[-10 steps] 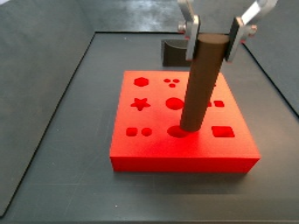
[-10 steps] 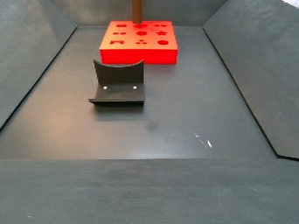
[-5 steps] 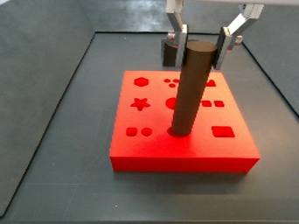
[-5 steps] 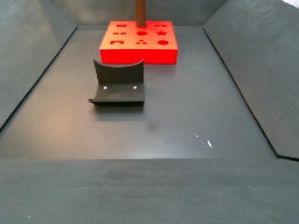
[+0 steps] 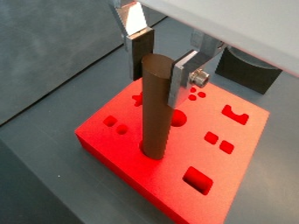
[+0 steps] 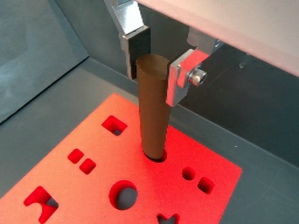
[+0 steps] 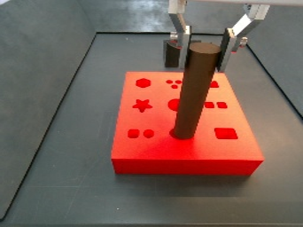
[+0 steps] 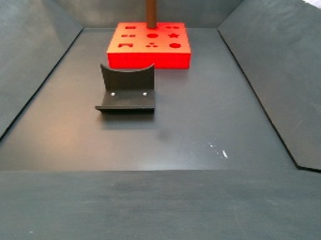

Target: Insert the oval object.

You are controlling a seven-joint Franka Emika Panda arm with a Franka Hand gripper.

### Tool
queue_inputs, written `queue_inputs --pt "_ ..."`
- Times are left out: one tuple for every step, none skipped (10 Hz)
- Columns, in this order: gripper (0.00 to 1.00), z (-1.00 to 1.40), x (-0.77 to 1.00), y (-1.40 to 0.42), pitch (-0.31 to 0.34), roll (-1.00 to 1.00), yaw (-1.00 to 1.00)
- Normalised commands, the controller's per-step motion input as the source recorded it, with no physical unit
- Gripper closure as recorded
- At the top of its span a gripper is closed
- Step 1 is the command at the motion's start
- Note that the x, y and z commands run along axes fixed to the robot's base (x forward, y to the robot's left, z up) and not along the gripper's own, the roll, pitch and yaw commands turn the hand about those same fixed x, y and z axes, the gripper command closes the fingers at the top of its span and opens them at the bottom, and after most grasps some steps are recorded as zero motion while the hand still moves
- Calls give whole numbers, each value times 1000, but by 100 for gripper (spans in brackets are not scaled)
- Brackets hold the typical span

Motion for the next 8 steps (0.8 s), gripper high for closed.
queue_inputs --pt "100 0 0 0 0 19 0" --pt "100 -146 -23 0 0 0 0" --pt "100 -220 -71 0 0 -3 117" --pt "100 -240 0 0 0 0 209" --pt "100 -280 0 0 0 0 291" --pt "100 -289 0 14 -1 0 400" --pt "100 -100 0 0 0 0 263" --pt "100 0 0 0 0 0 11"
